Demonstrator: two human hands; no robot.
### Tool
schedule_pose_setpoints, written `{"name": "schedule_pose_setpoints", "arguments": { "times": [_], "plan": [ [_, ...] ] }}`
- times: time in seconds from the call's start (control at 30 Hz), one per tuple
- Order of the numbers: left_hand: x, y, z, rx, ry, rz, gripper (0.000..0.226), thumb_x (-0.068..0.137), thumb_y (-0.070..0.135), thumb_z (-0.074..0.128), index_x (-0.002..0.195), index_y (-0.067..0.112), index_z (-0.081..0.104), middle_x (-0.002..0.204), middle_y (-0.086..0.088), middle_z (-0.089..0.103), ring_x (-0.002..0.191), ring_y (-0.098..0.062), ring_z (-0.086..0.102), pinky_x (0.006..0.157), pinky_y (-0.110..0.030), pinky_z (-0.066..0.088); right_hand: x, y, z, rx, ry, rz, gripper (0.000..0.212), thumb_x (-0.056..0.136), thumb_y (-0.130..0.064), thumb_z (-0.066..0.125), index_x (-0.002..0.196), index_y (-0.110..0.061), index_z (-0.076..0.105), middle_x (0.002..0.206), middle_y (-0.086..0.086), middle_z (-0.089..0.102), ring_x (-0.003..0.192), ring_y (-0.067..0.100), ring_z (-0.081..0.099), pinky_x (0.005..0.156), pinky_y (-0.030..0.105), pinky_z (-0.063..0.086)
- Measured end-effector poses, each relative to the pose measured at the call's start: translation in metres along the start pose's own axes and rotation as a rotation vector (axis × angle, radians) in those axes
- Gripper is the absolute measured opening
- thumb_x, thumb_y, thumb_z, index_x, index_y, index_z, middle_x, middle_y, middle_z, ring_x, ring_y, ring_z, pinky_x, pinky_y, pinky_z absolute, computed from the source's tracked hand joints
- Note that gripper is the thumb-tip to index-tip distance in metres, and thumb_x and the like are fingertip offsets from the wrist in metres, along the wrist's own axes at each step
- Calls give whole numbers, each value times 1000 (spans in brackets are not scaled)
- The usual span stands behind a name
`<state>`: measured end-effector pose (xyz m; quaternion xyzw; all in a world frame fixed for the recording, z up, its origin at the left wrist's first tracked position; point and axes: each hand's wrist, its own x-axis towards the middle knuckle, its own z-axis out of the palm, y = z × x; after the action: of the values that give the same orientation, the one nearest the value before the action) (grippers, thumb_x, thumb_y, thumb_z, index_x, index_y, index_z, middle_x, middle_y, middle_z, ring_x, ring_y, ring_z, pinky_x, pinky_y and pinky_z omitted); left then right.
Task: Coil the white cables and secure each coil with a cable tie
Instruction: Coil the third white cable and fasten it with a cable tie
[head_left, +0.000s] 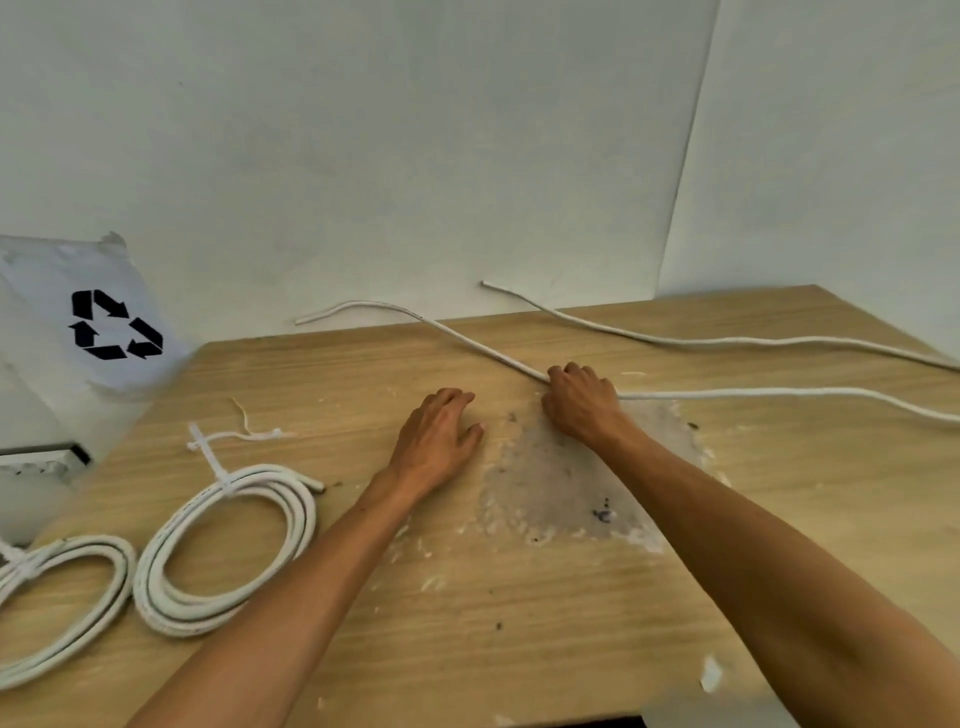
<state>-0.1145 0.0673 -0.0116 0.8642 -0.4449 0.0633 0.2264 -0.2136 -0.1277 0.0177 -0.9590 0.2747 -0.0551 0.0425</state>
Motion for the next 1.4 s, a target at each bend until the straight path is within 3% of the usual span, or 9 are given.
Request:
{"name": "schedule_pose_setpoints", "arguments": {
  "times": [0.2,0.37,0.5,0.57,0.67,0.83,1.13,1.27,1.4],
  "plan": [
    [20,20,5,111,-2,76,62,95,39,58,150,17,39,156,-7,38,140,-24,37,113,-39,34,-11,7,3,-189,97,-100,27,104,-15,40,125,-11,56,124,12,57,115,30,52,95,41,41],
    [40,30,-6,228,42,113,74,99,37,55,159,16,18,166,-12,11,154,-26,8,124,-37,8,-35,39,-23,-320,344,-274,22,104,-22,43,109,-13,63,102,6,62,93,26,58,83,39,41],
    [56,40,-18,246,74,137,66,98,37,58,154,12,33,163,-16,23,152,-31,18,123,-44,15,-54,76,-64,-293,593,-455,21,100,-25,49,92,-12,63,86,7,59,77,27,56,71,39,41],
    [63,45,-20,237,152,170,49,95,34,65,137,10,58,149,-18,47,142,-35,40,116,-48,31,-63,94,-84,-259,667,-484,23,103,-26,46,93,-12,61,86,6,55,76,25,51,73,38,38],
    [64,55,-27,177,259,172,18,92,29,68,90,11,73,97,-11,71,97,-35,65,86,-41,47,-80,119,-110,-220,712,-462,29,105,-31,37,98,-13,59,88,3,52,76,23,47,75,35,33],
    [55,71,-51,-107,318,-173,50,94,50,60,58,15,66,57,-8,64,59,-29,63,52,-32,39,-98,166,-144,-217,745,-263,35,105,-33,33,107,-14,62,93,3,57,84,25,55,86,37,33],
    [45,141,-104,-634,133,-370,39,77,36,78,48,19,57,47,5,47,50,-17,45,57,-30,31,-98,90,-142,25,789,-232,44,102,-43,31,130,-15,52,104,5,57,91,22,51,86,39,38],
    [26,143,-118,-830,101,-350,35,80,26,76,54,14,58,57,-1,50,62,-17,47,65,-32,34,-88,42,-152,-7,925,-271,41,99,-52,42,114,-19,61,99,3,55,94,23,49,88,39,32],
    [6,118,-132,-783,177,-178,47,86,35,75,49,13,57,50,2,44,51,-12,37,54,-25,29,-77,26,-163,58,979,-327,41,97,-56,44,96,-19,61,86,0,50,84,21,45,80,37,32]
  ]
}}
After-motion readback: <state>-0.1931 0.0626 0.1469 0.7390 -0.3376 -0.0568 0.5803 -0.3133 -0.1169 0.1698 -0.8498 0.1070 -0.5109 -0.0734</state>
